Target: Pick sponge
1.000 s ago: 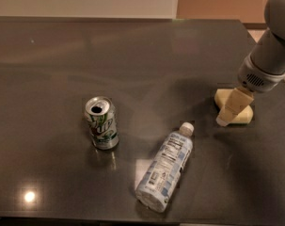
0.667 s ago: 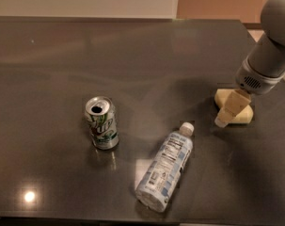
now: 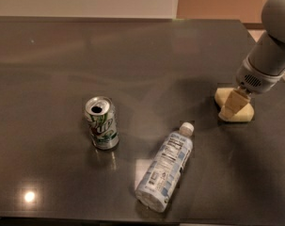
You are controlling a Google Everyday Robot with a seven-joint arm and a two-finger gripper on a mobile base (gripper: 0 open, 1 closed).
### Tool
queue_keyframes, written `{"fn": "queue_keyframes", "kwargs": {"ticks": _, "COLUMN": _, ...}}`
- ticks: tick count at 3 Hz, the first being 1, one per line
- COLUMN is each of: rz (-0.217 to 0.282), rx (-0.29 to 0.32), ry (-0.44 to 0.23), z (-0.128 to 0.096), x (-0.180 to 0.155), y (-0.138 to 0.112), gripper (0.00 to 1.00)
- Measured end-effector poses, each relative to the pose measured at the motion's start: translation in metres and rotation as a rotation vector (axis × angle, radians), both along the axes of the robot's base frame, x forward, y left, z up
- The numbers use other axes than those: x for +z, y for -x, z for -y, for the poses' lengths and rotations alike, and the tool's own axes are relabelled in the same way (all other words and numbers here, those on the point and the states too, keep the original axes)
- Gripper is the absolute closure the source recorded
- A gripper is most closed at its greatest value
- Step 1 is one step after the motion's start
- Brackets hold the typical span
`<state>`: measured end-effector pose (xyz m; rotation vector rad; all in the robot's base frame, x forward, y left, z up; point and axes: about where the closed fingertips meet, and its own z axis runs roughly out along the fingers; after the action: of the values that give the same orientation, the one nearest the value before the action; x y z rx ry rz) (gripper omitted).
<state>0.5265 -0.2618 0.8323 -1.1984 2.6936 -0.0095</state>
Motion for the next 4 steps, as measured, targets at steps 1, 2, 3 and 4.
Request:
{"fn": "queue_keyframes", "kwargs": {"ticks": 1, "rz": -0.009, "rx": 0.004, "ry": -0.014, "z": 0.000, "x": 0.005, "y": 0.000, "gripper": 0.64}}
{"fn": "queue_keyframes", "kwargs": {"ticks": 2, "rz": 0.001, "rx": 0.038, "ry": -0.040, "z": -0.007, "x": 0.023, "y": 0.003, "gripper": 0.87}}
{"fn": "queue_keyframes", "kwargs": {"ticks": 3, "rz": 0.022, "rx": 0.090, "ry": -0.064, "z": -0.015, "x": 0.051, "y": 0.006, "gripper": 1.00}}
{"fn": "queue_keyframes", "kwargs": {"ticks": 4, "rz": 0.044, "rx": 0.143, "ry": -0.095, "z": -0.024, "x": 0.078, "y": 0.007, "gripper": 1.00}}
